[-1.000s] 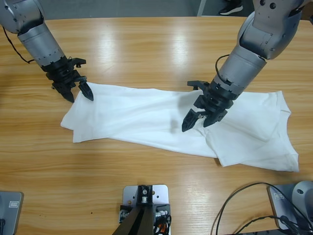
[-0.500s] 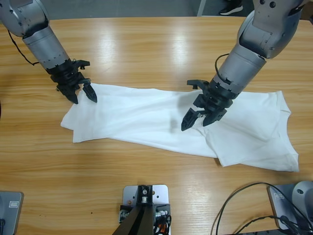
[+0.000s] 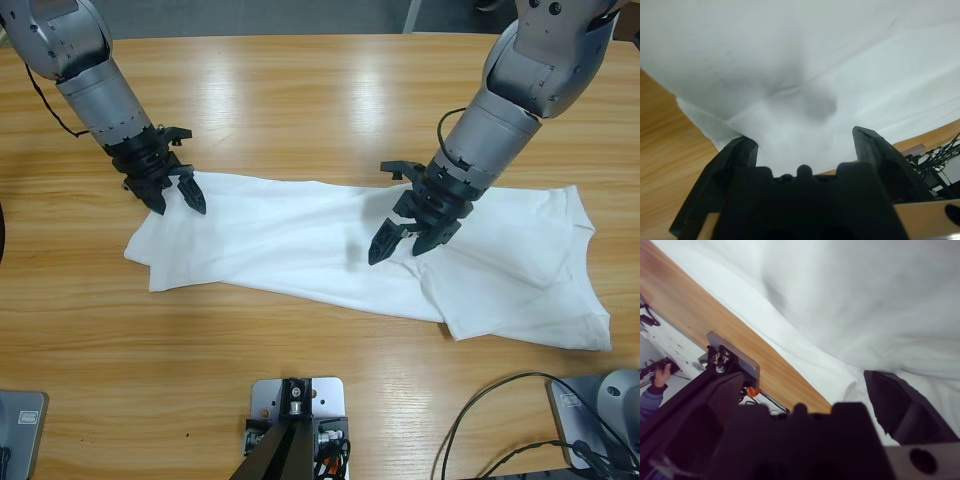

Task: Fold clothes

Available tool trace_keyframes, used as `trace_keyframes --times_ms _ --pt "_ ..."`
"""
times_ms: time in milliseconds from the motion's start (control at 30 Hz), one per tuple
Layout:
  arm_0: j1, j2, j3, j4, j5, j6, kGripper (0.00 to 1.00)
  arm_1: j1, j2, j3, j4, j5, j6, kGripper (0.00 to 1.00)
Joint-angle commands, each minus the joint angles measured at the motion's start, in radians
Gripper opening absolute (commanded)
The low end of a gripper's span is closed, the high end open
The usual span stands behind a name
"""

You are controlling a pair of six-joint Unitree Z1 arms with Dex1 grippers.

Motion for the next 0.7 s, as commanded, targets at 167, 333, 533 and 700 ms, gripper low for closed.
trace_keyframes --times_ms 167,333,533,700 --pt "0.018 0.035 0.038 -0.030 0.009 0.002 0.000 -0.015 0.035 0.012 -0.006 -0.017 0.006 0.982" --pt "0.022 0.023 0.038 -0.034 0.009 0.005 0.000 -0.022 0.036 0.012 -0.004 -0.017 -0.001 0.982" --pt "0.040 0.002 0.036 -0.034 0.006 0.018 0.000 -0.030 0.042 0.009 -0.004 -0.016 -0.007 0.982" --pt "0.042 -0.006 0.035 -0.034 0.004 0.026 0.000 -0.033 0.043 0.007 -0.004 -0.015 -0.009 0.982"
